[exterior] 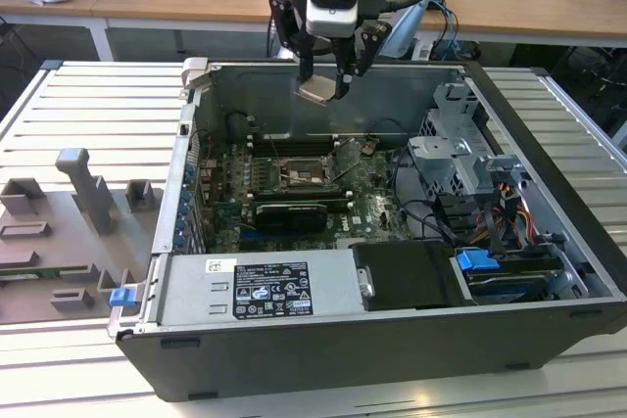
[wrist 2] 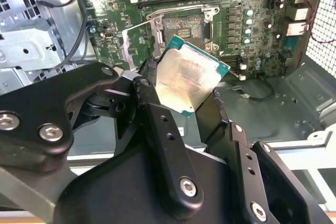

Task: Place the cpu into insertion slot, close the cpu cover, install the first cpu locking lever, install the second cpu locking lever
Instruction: 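Place the cpu into insertion slot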

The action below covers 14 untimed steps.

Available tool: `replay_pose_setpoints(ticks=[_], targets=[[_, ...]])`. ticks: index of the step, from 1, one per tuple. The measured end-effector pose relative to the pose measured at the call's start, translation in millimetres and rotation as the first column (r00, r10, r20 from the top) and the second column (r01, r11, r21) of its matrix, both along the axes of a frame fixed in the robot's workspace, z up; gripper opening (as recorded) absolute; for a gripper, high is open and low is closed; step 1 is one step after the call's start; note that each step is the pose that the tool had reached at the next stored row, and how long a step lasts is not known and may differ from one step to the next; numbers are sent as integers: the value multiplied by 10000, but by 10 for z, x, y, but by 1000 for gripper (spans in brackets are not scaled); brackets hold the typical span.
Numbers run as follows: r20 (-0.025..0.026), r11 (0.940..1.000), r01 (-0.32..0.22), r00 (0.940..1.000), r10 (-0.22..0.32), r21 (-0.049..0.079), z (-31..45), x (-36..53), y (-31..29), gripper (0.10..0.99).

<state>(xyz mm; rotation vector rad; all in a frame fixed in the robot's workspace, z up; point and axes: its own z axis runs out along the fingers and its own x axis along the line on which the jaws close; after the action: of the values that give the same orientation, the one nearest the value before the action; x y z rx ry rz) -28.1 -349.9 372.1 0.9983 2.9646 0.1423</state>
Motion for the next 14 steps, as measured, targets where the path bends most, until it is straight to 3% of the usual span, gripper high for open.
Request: replay_pose_setpoints(ticks=[8, 14], targets=[[0, 9978, 660, 9978, -660, 0, -2, 0, 0, 537], [0, 9920, 1266, 9920, -1266, -1, -4, 0, 0, 537]])
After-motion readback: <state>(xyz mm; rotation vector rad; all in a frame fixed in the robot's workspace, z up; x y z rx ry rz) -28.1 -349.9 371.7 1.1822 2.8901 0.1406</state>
